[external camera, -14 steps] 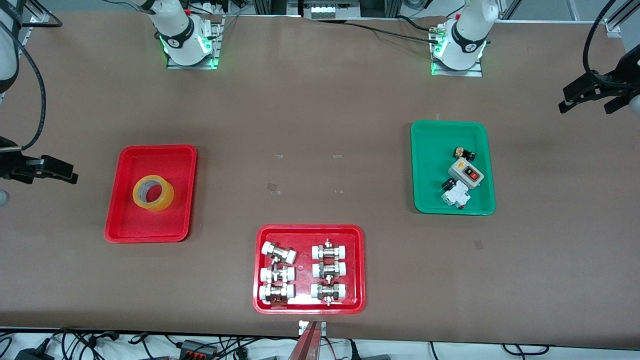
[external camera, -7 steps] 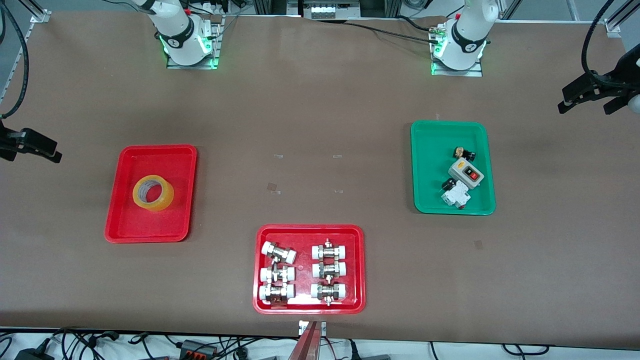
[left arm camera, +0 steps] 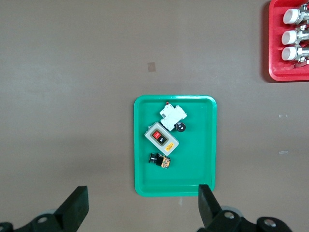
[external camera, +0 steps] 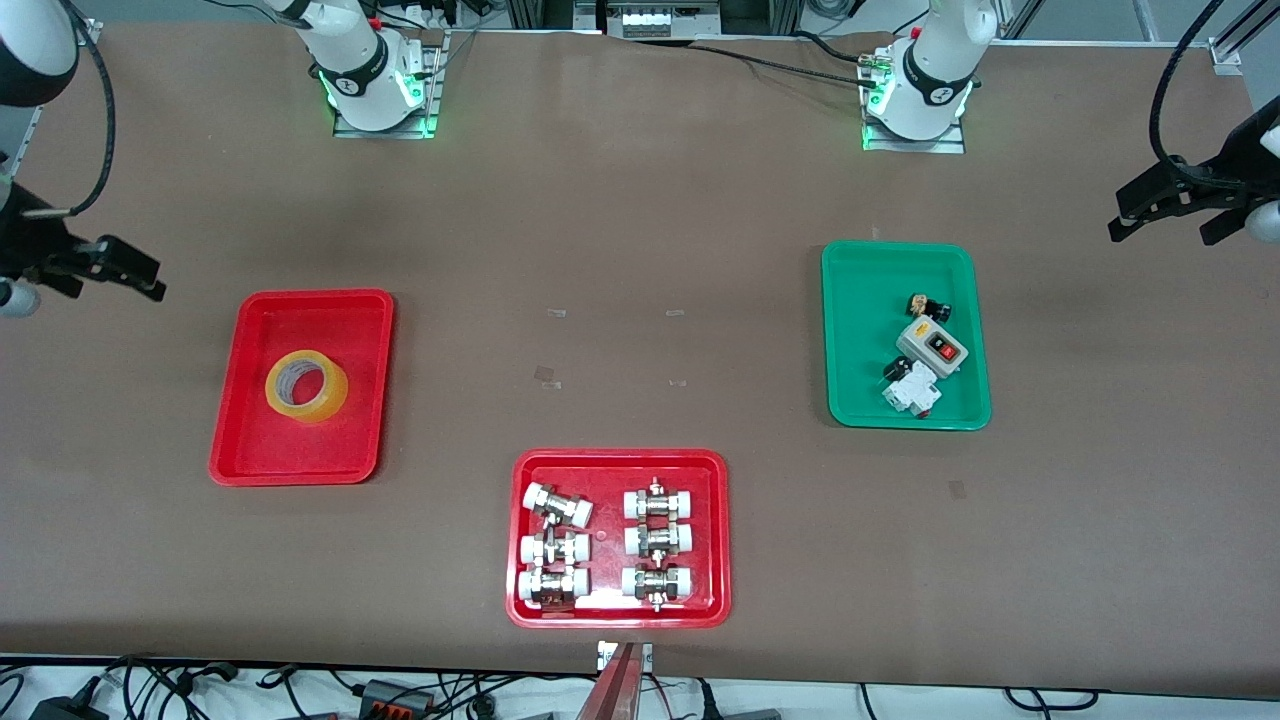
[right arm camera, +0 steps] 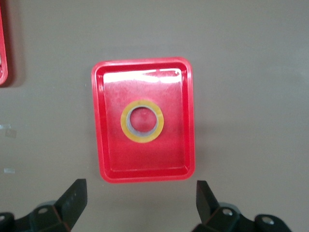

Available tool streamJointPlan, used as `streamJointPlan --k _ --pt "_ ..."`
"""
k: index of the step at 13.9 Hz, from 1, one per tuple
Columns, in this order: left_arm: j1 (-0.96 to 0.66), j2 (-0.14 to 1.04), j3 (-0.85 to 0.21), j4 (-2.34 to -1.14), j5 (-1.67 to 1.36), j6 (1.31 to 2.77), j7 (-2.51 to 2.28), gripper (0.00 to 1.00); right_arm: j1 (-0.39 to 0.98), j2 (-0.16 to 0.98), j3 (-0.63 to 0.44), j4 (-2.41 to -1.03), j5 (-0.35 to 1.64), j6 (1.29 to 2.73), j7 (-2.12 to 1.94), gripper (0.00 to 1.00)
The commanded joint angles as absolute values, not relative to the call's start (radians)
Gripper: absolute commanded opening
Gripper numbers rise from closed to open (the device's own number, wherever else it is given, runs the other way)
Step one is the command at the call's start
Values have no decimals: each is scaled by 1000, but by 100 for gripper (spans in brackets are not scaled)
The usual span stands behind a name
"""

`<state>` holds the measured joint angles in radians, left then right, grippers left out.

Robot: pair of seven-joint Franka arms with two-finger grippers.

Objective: Left arm passes tape to right arm into tray

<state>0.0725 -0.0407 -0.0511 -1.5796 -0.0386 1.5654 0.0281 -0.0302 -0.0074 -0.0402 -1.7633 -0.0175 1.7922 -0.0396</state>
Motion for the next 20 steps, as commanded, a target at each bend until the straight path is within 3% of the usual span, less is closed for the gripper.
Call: streamJointPlan --k 1,20 --pt "74 -31 -54 -1555 -32 1548 52 100 -23 -38 -44 -1761 -28 1744 -37 100" --pt "78 -35 -74 -1557 -32 1555 51 100 -40 -46 -29 -1735 -12 1704 -37 100"
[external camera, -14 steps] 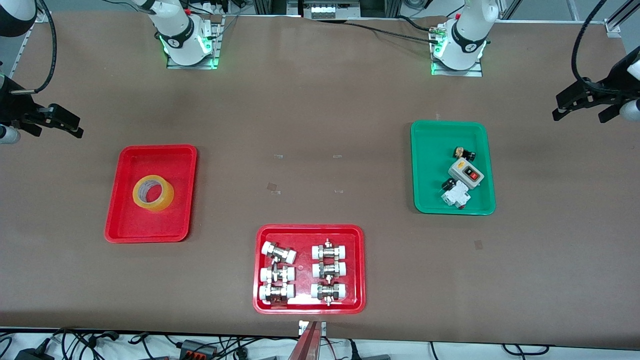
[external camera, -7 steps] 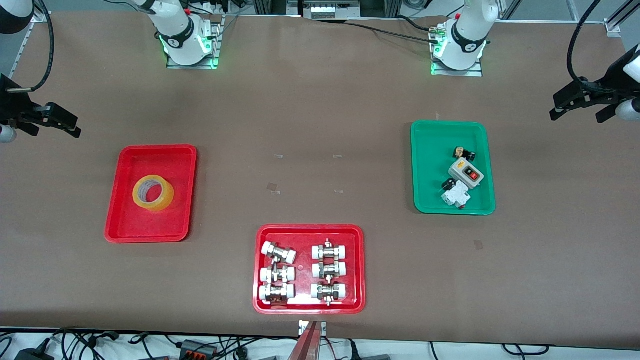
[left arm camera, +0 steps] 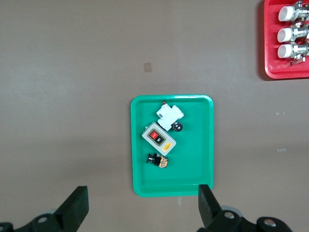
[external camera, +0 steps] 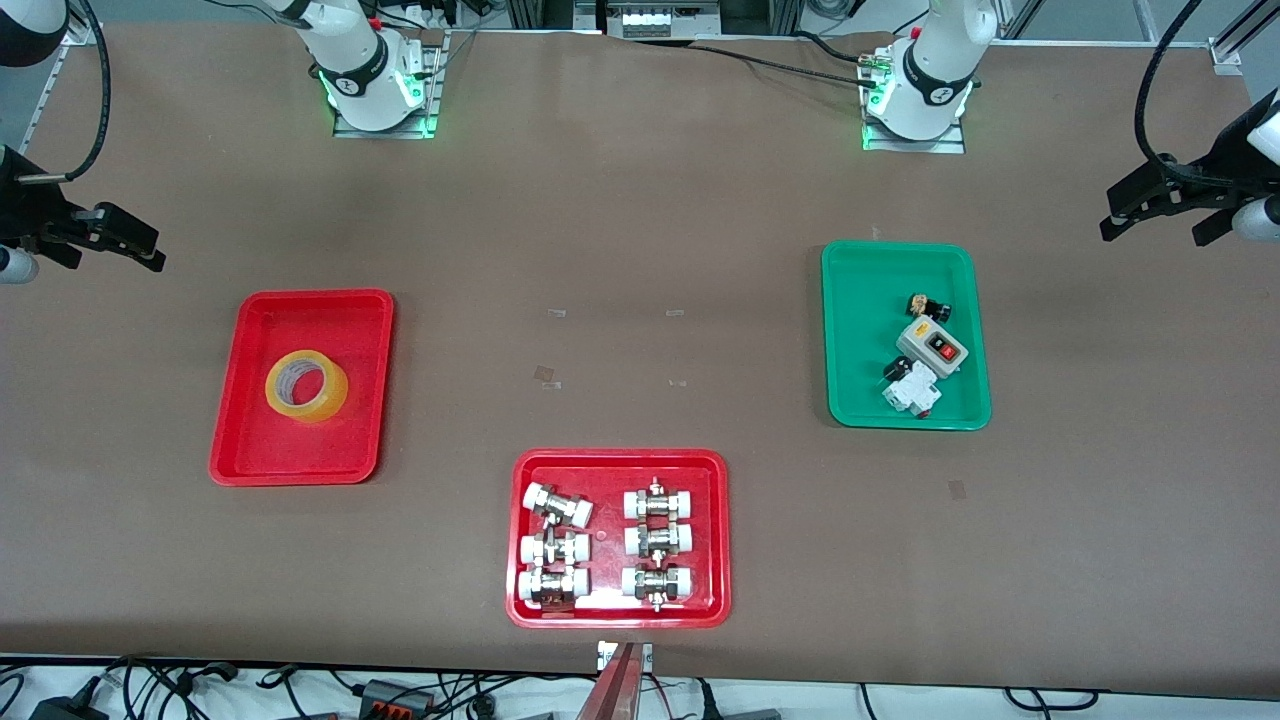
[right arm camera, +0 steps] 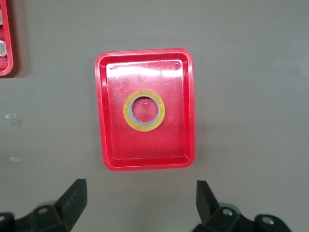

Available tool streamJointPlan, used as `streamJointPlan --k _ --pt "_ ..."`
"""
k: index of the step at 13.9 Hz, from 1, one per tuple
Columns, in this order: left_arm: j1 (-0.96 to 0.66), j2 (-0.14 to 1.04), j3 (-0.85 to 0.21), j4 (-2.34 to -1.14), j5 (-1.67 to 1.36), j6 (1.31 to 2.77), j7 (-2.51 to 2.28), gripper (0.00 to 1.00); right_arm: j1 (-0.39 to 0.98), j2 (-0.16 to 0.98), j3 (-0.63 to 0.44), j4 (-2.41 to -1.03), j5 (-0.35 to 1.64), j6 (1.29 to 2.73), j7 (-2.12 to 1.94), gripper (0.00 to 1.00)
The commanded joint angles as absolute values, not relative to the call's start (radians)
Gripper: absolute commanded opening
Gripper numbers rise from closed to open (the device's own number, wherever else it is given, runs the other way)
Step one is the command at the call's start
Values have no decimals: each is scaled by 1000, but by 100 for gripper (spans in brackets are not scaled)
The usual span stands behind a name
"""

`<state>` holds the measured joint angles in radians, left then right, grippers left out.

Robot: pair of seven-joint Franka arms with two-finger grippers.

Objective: Left arm passes tape to right arm into tray

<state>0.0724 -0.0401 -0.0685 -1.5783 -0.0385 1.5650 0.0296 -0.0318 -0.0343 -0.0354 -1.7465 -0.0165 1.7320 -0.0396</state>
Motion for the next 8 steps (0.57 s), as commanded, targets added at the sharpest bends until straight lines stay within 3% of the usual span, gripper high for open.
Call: streamJointPlan --k 1,8 --pt "78 -35 -74 -1557 -32 1554 49 100 -38 -46 -29 -1736 -12 1701 -38 100" --pt "91 -43 -74 -1566 -32 1552 37 100 -35 -60 -26 -1746 -12 1692 -38 100"
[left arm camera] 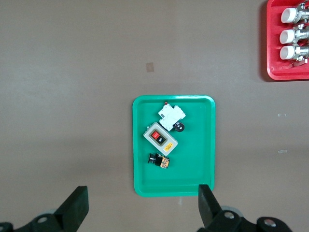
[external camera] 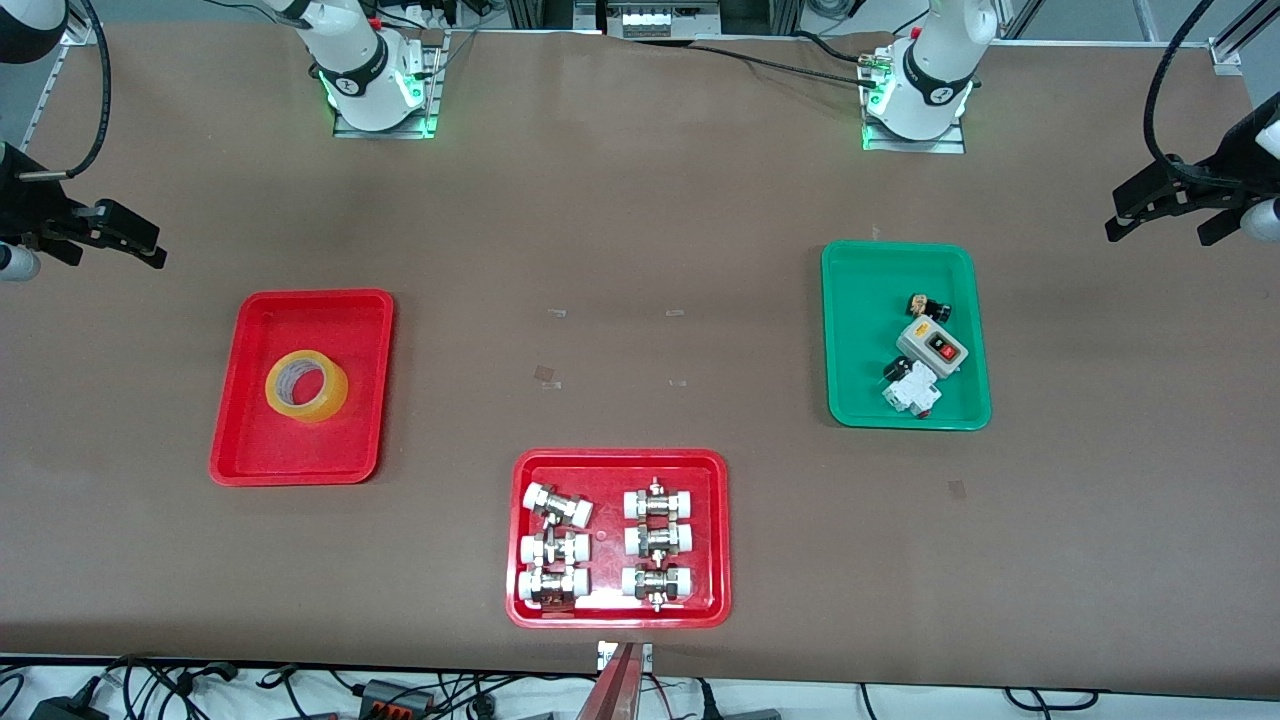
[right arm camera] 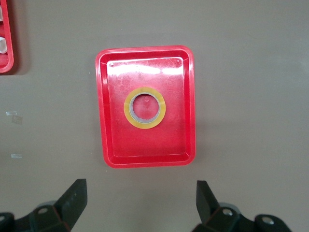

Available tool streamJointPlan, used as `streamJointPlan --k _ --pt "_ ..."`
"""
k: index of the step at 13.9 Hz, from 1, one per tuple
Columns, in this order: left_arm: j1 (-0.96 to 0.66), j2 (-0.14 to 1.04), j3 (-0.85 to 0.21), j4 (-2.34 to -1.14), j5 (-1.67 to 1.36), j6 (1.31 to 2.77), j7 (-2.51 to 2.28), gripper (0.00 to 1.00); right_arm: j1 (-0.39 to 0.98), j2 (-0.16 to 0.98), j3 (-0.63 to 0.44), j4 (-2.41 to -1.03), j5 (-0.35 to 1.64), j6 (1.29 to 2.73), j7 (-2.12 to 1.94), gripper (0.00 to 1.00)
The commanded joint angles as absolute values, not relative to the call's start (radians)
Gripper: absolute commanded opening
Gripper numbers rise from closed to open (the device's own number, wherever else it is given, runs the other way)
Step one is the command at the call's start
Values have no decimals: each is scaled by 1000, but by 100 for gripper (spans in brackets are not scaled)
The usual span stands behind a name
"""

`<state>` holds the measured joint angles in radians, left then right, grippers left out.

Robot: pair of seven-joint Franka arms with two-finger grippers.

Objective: Left arm passes tape to right arm into tray

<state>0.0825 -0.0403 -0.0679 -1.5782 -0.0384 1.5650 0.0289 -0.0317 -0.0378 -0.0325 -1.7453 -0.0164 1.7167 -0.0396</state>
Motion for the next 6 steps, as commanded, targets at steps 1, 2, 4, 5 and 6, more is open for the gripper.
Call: streamJointPlan --k 1,2,4,5,6 --pt "91 -43 -74 -1566 -32 1552 37 100 -35 -60 -26 -1746 -12 1687 -38 100" --pt "91 -43 -72 -1566 -32 1552 37 100 -35 -60 -26 -1744 -11 1689 -37 100" --pt "92 -43 -71 -1566 -32 1552 38 100 -37 -60 -28 -1744 -11 1686 -37 100" --pt "92 -43 -71 -1566 -32 1552 38 100 -37 -60 -28 -1744 -11 1686 -37 100" --pt "92 -43 -71 -1566 -32 1552 38 100 -37 -60 -28 -1744 -11 1684 -35 100"
